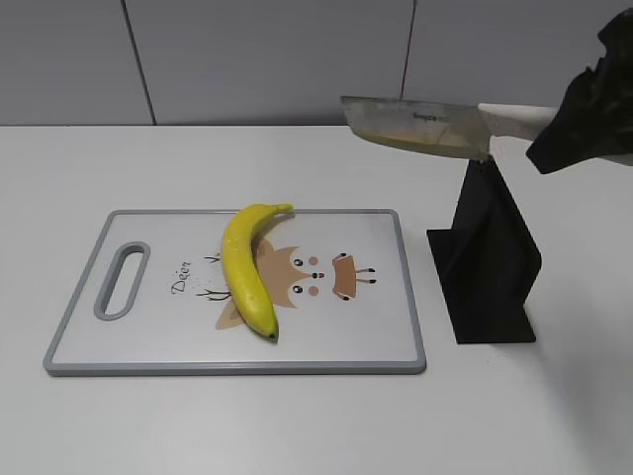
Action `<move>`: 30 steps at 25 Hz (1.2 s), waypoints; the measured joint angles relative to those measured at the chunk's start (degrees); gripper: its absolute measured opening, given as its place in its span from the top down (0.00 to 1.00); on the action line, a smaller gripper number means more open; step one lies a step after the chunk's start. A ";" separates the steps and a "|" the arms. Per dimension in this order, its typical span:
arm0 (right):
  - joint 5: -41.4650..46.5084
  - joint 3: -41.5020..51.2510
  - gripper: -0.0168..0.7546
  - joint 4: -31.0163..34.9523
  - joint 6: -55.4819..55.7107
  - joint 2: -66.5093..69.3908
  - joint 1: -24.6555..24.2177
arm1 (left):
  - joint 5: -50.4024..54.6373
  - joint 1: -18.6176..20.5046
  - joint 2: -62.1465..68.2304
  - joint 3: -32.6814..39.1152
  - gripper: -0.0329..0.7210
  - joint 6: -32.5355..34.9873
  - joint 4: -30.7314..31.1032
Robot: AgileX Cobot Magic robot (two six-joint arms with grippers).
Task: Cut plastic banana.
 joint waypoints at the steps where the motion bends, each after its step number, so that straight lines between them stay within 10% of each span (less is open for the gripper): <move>1: 0.00 0.00 0.74 1.52 -2.65 0.00 0.00 | -0.85 0.00 1.61 -0.54 0.28 0.97 -0.56; 19: -2.12 -0.31 0.74 11.57 -22.95 2.42 0.00 | -12.94 -0.70 43.39 -22.02 0.28 34.38 -19.72; 30: 3.68 -8.79 0.74 16.68 -36.87 11.16 0.00 | -5.79 -11.86 70.09 -41.91 0.26 59.92 -21.01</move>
